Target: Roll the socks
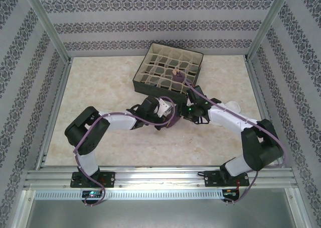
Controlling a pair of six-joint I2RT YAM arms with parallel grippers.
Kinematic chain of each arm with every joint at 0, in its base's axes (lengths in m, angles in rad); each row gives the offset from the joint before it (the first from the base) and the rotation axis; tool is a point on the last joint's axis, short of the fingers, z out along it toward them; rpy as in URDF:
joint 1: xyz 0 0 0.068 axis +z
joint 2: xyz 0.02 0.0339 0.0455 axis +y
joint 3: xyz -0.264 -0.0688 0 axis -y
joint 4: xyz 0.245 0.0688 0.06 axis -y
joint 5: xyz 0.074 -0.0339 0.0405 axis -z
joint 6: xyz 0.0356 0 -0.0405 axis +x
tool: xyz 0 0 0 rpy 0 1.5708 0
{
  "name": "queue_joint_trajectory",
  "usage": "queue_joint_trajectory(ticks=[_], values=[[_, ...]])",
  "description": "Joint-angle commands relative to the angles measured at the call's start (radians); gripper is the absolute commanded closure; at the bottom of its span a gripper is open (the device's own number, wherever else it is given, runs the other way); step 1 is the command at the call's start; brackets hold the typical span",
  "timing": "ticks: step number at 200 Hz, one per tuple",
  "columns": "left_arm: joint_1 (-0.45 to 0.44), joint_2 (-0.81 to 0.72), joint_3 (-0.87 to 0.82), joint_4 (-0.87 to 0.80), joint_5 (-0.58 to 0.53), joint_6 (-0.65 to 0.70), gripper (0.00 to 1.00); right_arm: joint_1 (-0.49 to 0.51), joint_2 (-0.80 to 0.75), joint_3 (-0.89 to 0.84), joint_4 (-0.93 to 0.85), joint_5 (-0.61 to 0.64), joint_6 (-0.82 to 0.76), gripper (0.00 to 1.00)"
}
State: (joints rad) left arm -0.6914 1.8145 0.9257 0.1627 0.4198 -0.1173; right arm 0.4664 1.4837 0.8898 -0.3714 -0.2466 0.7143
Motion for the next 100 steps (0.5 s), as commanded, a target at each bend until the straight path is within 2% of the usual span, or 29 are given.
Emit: queue_joint_trajectory(ticks=[1,42,100], values=[[0.026,0.063,-0.023,-0.17,0.018,-0.048,0.97,-0.011,-0.012,-0.042,0.033,0.037,0.089,0.38],[0.044,0.093,-0.013,-0.176,0.077,-0.065,0.98,-0.021,0.043,-0.049,0.109,-0.03,0.15,0.38],[0.058,0.131,0.006,-0.19,0.119,-0.073,1.0,-0.018,0.114,-0.001,0.14,-0.061,0.167,0.37]])
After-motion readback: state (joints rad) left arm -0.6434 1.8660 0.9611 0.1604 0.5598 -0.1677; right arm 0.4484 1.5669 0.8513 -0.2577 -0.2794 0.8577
